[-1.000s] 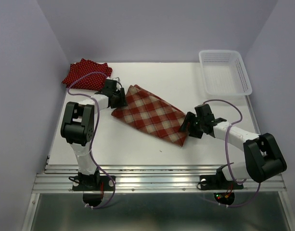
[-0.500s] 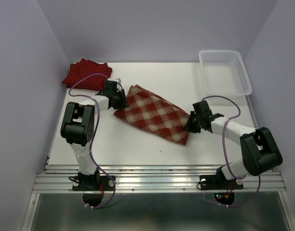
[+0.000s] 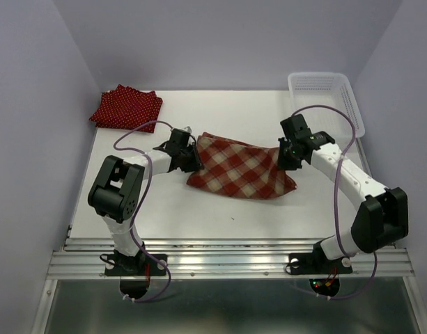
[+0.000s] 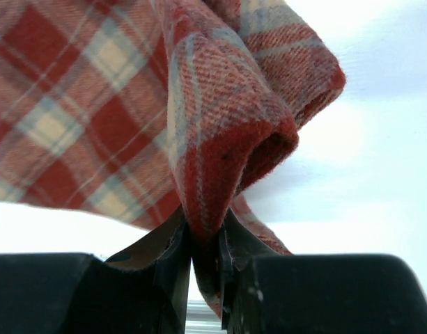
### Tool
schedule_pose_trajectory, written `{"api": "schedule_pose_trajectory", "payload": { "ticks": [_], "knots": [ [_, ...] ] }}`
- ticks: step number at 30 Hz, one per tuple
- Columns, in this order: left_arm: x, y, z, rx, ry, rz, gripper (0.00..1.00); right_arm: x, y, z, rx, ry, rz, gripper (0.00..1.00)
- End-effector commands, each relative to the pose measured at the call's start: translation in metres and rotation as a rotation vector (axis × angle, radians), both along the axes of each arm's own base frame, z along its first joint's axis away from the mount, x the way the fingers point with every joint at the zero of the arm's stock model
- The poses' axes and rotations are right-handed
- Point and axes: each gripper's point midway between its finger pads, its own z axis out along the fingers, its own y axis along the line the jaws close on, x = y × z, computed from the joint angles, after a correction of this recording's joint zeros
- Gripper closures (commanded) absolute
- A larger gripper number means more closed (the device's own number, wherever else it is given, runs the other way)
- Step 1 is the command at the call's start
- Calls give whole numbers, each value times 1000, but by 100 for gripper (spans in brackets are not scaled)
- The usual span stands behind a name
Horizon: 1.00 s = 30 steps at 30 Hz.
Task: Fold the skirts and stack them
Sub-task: Fold the skirt
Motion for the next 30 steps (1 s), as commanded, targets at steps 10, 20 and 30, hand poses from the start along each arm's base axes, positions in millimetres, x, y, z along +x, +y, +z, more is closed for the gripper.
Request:
{"api": "schedule_pose_trajectory", "payload": {
  "ticks": [10, 20, 30],
  "knots": [
    [-14, -32, 19, -73, -6, 16, 65, 23, 55, 63, 150, 38, 168, 99],
    [-16, -40, 11, -89, 6, -10, 65, 31, 139, 81, 237, 1, 347, 99],
    [-21, -41, 7, -97, 16, -19, 65, 43, 195, 49, 230, -6, 358, 99]
  ]
}}
